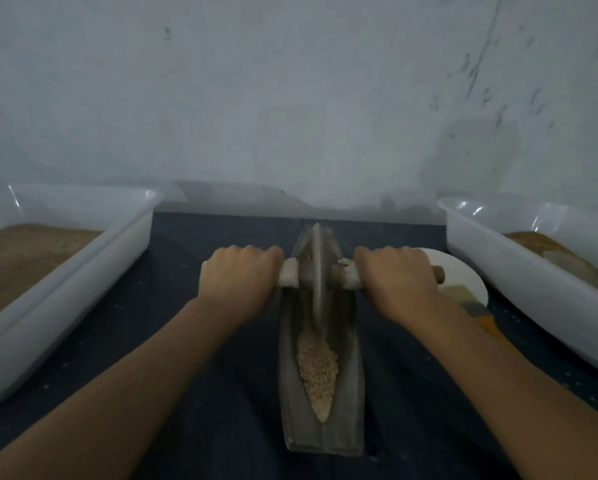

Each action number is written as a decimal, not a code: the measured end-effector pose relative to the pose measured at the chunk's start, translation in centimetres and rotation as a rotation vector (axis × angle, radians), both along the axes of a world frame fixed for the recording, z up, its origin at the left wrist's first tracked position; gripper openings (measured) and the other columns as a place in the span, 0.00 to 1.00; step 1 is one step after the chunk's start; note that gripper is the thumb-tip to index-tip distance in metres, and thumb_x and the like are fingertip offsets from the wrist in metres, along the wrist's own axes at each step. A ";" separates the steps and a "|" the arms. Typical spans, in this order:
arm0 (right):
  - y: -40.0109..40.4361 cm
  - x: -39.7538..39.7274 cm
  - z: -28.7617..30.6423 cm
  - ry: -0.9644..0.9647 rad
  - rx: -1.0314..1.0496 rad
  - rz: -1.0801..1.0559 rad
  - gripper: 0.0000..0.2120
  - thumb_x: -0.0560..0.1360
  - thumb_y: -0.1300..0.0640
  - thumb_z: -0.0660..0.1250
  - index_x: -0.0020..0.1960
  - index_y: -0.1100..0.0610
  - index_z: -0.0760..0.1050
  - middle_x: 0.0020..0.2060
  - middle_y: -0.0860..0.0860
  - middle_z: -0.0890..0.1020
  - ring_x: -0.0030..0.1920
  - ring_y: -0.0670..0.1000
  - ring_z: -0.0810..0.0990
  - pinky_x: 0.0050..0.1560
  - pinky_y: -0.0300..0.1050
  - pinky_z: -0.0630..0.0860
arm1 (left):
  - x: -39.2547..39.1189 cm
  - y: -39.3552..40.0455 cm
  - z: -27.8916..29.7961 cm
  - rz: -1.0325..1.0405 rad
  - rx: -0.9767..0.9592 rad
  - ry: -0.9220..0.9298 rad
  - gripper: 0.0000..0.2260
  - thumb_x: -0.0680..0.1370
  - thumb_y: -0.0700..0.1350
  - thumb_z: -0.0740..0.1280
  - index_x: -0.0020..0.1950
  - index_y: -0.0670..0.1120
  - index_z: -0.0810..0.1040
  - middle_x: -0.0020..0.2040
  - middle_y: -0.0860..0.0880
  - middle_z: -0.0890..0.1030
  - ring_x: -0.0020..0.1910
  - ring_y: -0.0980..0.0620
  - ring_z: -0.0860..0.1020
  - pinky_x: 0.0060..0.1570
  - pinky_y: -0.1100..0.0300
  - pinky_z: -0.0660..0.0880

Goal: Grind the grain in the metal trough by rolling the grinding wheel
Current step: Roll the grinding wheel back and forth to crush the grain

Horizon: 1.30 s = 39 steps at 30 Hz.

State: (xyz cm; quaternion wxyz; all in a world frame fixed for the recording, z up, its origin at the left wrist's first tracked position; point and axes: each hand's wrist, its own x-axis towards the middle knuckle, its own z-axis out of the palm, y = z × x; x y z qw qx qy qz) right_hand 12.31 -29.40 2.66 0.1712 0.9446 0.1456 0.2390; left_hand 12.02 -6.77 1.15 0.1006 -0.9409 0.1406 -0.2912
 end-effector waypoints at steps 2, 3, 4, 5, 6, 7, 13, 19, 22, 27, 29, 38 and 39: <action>0.1 1.0 0.2 -0.002 0.020 -0.007 0.09 0.71 0.53 0.67 0.46 0.52 0.66 0.42 0.51 0.81 0.40 0.57 0.79 0.34 0.47 0.62 | 0.8 -0.5 0.2 0.019 -0.007 -0.022 0.11 0.75 0.47 0.65 0.41 0.50 0.61 0.34 0.50 0.75 0.32 0.44 0.76 0.30 0.56 0.62; 0.0 1.1 0.3 0.008 0.035 0.002 0.09 0.72 0.53 0.66 0.47 0.52 0.67 0.42 0.52 0.81 0.41 0.58 0.79 0.35 0.47 0.62 | 0.8 -0.6 0.4 0.017 -0.004 -0.026 0.11 0.75 0.47 0.64 0.41 0.50 0.61 0.36 0.50 0.76 0.34 0.44 0.77 0.31 0.55 0.62; 0.0 0.7 0.5 0.023 0.045 0.016 0.09 0.72 0.52 0.65 0.48 0.52 0.66 0.43 0.53 0.80 0.41 0.58 0.79 0.35 0.48 0.62 | 0.6 -0.6 0.6 0.009 0.006 -0.019 0.11 0.75 0.47 0.64 0.42 0.50 0.61 0.37 0.49 0.77 0.35 0.44 0.77 0.32 0.55 0.62; -0.1 0.1 0.5 0.036 0.046 0.036 0.09 0.73 0.52 0.65 0.47 0.52 0.65 0.43 0.53 0.80 0.40 0.58 0.78 0.34 0.48 0.61 | 0.2 -0.4 0.6 -0.007 0.017 0.005 0.11 0.75 0.48 0.64 0.42 0.51 0.61 0.38 0.49 0.77 0.36 0.44 0.77 0.32 0.55 0.62; -0.2 -0.9 0.6 0.044 0.041 0.062 0.11 0.73 0.52 0.65 0.45 0.52 0.63 0.42 0.52 0.80 0.37 0.57 0.76 0.33 0.48 0.60 | -0.5 0.0 0.7 -0.033 0.020 0.045 0.11 0.75 0.49 0.64 0.42 0.52 0.61 0.39 0.49 0.76 0.37 0.44 0.77 0.33 0.55 0.63; -0.4 -1.9 0.6 0.044 0.024 0.095 0.13 0.73 0.51 0.66 0.44 0.51 0.61 0.40 0.52 0.79 0.34 0.55 0.73 0.32 0.47 0.59 | -1.2 0.5 0.6 -0.059 0.014 0.095 0.12 0.75 0.50 0.65 0.42 0.53 0.61 0.38 0.51 0.75 0.35 0.46 0.75 0.33 0.55 0.63; -0.8 -6.5 0.7 -0.061 -0.023 0.181 0.24 0.55 0.58 0.79 0.35 0.53 0.63 0.22 0.52 0.72 0.19 0.54 0.64 0.28 0.38 0.44 | -5.0 1.9 -0.1 -0.162 0.085 -0.034 0.24 0.60 0.49 0.76 0.36 0.52 0.59 0.25 0.55 0.57 0.20 0.50 0.58 0.25 0.64 0.50; 0.4 -0.1 0.4 -0.048 -0.027 0.018 0.13 0.70 0.56 0.67 0.43 0.52 0.62 0.39 0.52 0.80 0.37 0.58 0.78 0.32 0.46 0.59 | -0.3 -0.1 -0.8 -0.004 -0.026 -0.081 0.12 0.74 0.46 0.65 0.39 0.48 0.62 0.30 0.50 0.70 0.29 0.42 0.74 0.28 0.56 0.59; 0.4 0.8 0.8 -0.012 0.013 0.034 0.10 0.71 0.55 0.67 0.46 0.53 0.66 0.42 0.53 0.80 0.40 0.60 0.79 0.35 0.48 0.62 | 0.5 -0.6 -0.1 0.010 -0.022 -0.043 0.11 0.75 0.47 0.65 0.41 0.49 0.62 0.33 0.49 0.71 0.33 0.42 0.75 0.30 0.55 0.59; -0.8 -4.5 0.3 0.017 0.030 0.134 0.18 0.69 0.51 0.70 0.40 0.51 0.59 0.27 0.48 0.67 0.27 0.52 0.63 0.27 0.43 0.52 | -3.2 0.8 0.6 -0.110 0.082 0.002 0.15 0.69 0.52 0.69 0.38 0.54 0.61 0.28 0.54 0.58 0.26 0.49 0.60 0.28 0.59 0.57; -1.1 -6.8 0.2 -0.016 0.030 0.193 0.22 0.61 0.55 0.76 0.37 0.52 0.61 0.23 0.49 0.67 0.22 0.53 0.63 0.27 0.40 0.47 | -5.1 1.2 1.0 -0.177 0.128 -0.042 0.22 0.60 0.51 0.75 0.35 0.54 0.59 0.27 0.56 0.51 0.23 0.54 0.50 0.26 0.64 0.48; 0.2 -0.3 0.4 -0.013 0.022 0.047 0.14 0.71 0.56 0.67 0.42 0.52 0.60 0.35 0.51 0.76 0.32 0.56 0.70 0.31 0.47 0.56 | 0.3 0.2 -0.1 -0.038 0.041 -0.033 0.15 0.69 0.46 0.70 0.37 0.49 0.63 0.26 0.53 0.62 0.22 0.50 0.58 0.26 0.61 0.50; 0.4 0.6 0.6 -0.018 0.007 0.041 0.14 0.71 0.56 0.67 0.42 0.52 0.60 0.37 0.52 0.78 0.34 0.57 0.74 0.31 0.47 0.56 | 1.0 0.1 -0.3 -0.032 0.008 -0.033 0.14 0.70 0.46 0.69 0.38 0.49 0.63 0.27 0.53 0.63 0.23 0.50 0.60 0.26 0.60 0.52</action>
